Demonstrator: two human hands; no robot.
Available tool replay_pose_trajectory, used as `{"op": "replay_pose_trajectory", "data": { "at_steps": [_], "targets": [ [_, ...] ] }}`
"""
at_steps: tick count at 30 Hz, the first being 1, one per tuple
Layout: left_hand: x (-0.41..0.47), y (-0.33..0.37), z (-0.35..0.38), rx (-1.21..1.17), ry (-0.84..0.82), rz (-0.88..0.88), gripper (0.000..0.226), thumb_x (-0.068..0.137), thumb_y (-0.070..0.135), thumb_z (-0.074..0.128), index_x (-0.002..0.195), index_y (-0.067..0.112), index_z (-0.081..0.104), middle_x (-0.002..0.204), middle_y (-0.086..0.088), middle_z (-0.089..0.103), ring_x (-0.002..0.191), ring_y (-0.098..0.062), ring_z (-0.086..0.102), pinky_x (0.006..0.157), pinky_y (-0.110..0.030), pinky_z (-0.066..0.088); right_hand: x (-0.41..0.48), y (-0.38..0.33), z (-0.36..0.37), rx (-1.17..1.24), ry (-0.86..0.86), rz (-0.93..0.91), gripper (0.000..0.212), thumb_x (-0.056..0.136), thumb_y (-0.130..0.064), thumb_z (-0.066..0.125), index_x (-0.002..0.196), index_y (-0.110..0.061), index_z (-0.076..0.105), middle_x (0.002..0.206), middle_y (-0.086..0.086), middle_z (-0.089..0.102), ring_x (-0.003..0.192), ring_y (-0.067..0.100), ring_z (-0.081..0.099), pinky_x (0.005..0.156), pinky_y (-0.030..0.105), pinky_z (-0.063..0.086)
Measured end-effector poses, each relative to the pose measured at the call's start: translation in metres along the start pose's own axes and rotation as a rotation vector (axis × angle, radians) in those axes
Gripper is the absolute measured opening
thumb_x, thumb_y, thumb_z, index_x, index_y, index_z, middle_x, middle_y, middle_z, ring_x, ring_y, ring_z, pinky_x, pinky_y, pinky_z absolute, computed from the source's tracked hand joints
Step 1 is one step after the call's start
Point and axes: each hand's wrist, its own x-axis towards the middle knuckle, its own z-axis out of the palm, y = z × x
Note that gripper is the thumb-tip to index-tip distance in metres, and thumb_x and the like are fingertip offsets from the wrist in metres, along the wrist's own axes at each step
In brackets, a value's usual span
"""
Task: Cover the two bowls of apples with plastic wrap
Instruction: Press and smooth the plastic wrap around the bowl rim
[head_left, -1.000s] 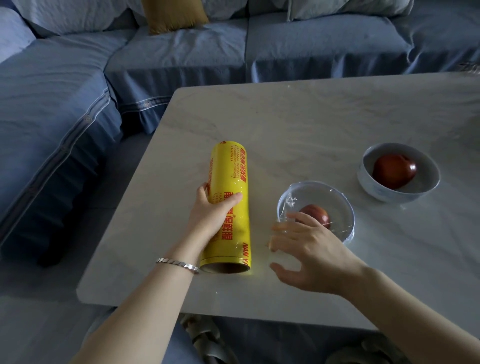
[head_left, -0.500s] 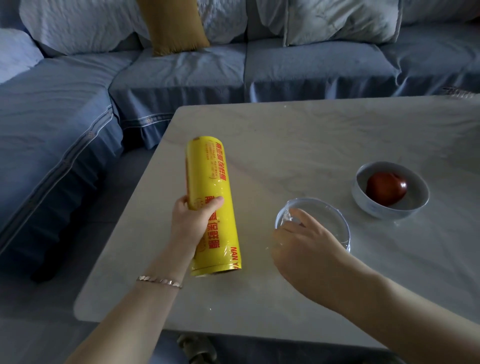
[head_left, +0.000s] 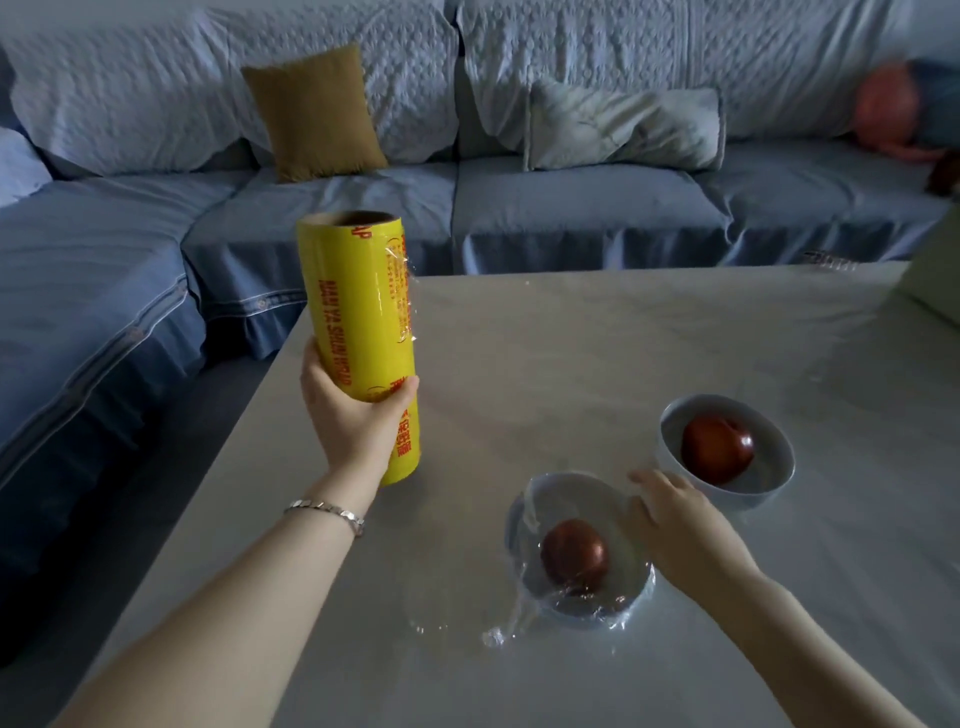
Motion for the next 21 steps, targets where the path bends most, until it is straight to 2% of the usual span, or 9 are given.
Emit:
{"op": "replay_pose_trajectory", "data": {
  "at_steps": [2,4,7,10,13,18,21],
  "targets": [
    [0.006,-0.002,0.010,-0.022,0.014,0.010,0.105,0.058,0.023,0.086,0.143,0.019,0.024,0.143,-0.006,0.036,0.127,-0.023,0.043,0.103,-0.035,0.038,0.004,0.011,0.009,0.153,-0.049,0.108,0.019,0.092,-0.023,0.041,0.100,-0.015,0.058,0.103,0.008,0.064,0.097,0.028,0.058,0.082,0.039,0.048],
    [0.009,-0.004,0.016,-0.048,0.006,0.008,0.103,0.060,0.018,0.086,0.142,0.019,0.024,0.142,-0.006,0.037,0.124,-0.021,0.044,0.096,-0.026,0.036,0.006,0.014,0.015,0.241,-0.071,0.134,0.021,0.093,-0.020,0.041,0.082,-0.013,0.058,0.083,0.005,0.065,0.082,0.027,0.059,0.077,0.040,0.049],
    [0.008,-0.012,0.021,-0.084,-0.006,-0.003,0.102,0.061,0.015,0.086,0.142,0.021,0.024,0.142,-0.004,0.037,0.121,-0.018,0.045,0.094,-0.025,0.035,0.007,0.016,0.019,0.329,-0.084,0.153,0.027,0.094,-0.017,0.042,0.084,-0.004,0.062,0.081,0.009,0.066,0.076,0.024,0.056,0.073,0.035,0.046],
    [0.001,-0.027,0.021,-0.098,-0.013,-0.035,0.101,0.062,0.014,0.085,0.142,0.021,0.023,0.143,-0.005,0.037,0.122,-0.020,0.046,0.098,-0.032,0.040,0.006,0.016,0.018,0.382,-0.126,0.150,0.028,0.095,-0.020,0.042,0.086,-0.001,0.061,0.080,0.010,0.066,0.067,0.019,0.053,0.066,0.033,0.048],
    [-0.005,-0.038,0.016,-0.107,-0.007,-0.047,0.103,0.063,0.011,0.084,0.143,0.019,0.020,0.146,-0.007,0.035,0.125,-0.023,0.045,0.104,-0.040,0.039,0.003,0.014,0.017,0.375,-0.140,0.129,0.031,0.095,-0.023,0.041,0.084,-0.002,0.060,0.075,0.008,0.064,0.064,0.016,0.051,0.061,0.029,0.043],
    [-0.007,-0.037,0.003,-0.069,-0.116,-0.076,0.106,0.066,0.014,0.083,0.145,0.020,0.013,0.148,-0.006,0.033,0.126,-0.022,0.044,0.099,-0.032,0.037,0.000,0.010,0.018,0.303,-0.095,0.107,0.035,0.095,-0.024,0.039,0.072,-0.002,0.053,0.066,0.004,0.058,0.061,0.016,0.046,0.054,0.027,0.036],
    [-0.013,-0.027,0.000,0.028,-0.120,-0.137,0.107,0.071,0.018,0.080,0.147,0.011,0.006,0.152,-0.014,0.022,0.135,-0.028,0.032,0.109,-0.040,0.031,-0.009,0.014,0.018,0.340,-0.077,0.143,0.030,0.094,-0.021,0.040,0.076,-0.001,0.054,0.069,0.006,0.061,0.063,0.022,0.054,0.059,0.032,0.046]
  ]
}}
